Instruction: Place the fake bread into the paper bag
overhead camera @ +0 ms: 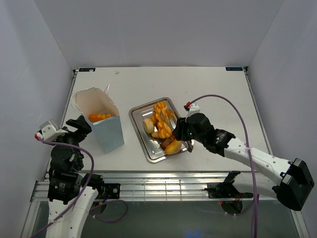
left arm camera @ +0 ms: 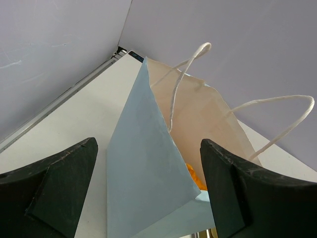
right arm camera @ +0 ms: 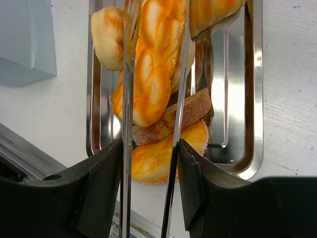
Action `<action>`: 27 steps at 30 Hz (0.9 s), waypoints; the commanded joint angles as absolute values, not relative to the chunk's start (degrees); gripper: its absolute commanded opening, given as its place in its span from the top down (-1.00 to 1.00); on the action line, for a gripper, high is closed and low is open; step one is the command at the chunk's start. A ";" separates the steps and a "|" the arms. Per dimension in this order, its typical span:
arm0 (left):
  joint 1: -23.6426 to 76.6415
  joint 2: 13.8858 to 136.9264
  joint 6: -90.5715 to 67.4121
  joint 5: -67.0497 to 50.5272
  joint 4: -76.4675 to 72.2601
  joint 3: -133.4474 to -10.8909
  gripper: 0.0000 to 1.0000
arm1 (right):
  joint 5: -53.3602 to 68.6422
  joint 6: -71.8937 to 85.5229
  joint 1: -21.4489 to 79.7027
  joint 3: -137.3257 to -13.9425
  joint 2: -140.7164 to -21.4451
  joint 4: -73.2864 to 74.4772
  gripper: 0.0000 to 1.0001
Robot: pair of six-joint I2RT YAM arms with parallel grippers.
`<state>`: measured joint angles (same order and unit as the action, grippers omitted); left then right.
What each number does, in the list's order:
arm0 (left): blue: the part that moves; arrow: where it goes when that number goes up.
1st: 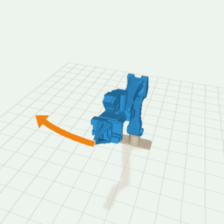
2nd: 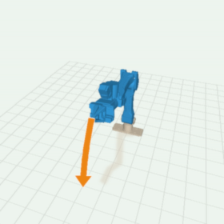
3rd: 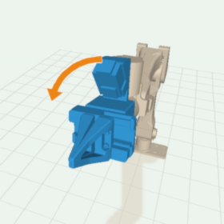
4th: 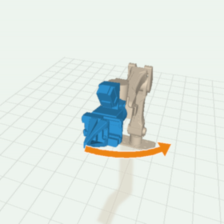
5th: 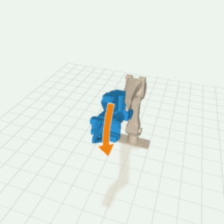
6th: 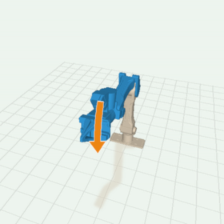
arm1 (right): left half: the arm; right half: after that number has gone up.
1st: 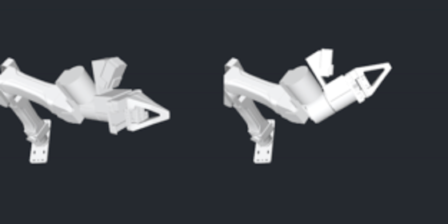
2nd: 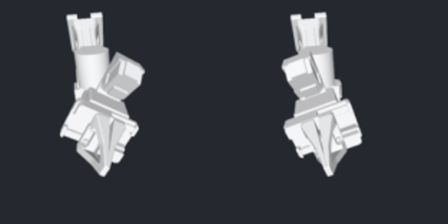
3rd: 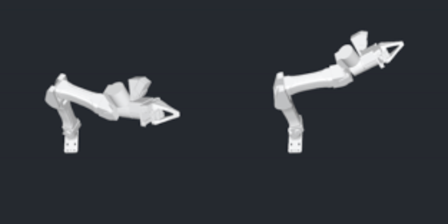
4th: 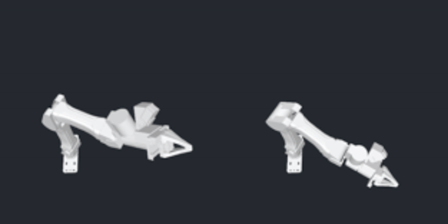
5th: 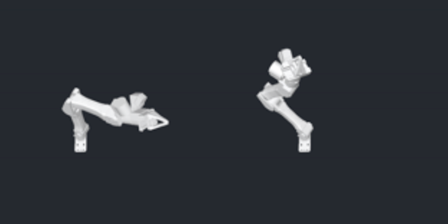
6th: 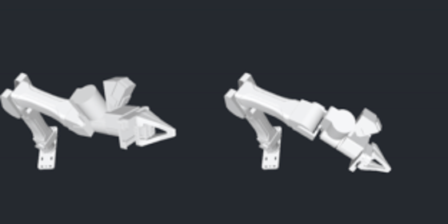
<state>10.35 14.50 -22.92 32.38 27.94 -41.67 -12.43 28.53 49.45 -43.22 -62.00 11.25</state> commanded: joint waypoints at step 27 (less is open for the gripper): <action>10.99 14.94 -22.15 31.38 27.16 -41.22 -0.89 | -12.39 28.48 48.95 -45.97 -66.97 9.58 -0.11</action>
<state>10.70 14.50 -22.72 32.10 27.81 -41.65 -10.13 29.26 48.97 -43.40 -67.13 9.87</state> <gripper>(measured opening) 0.948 0.557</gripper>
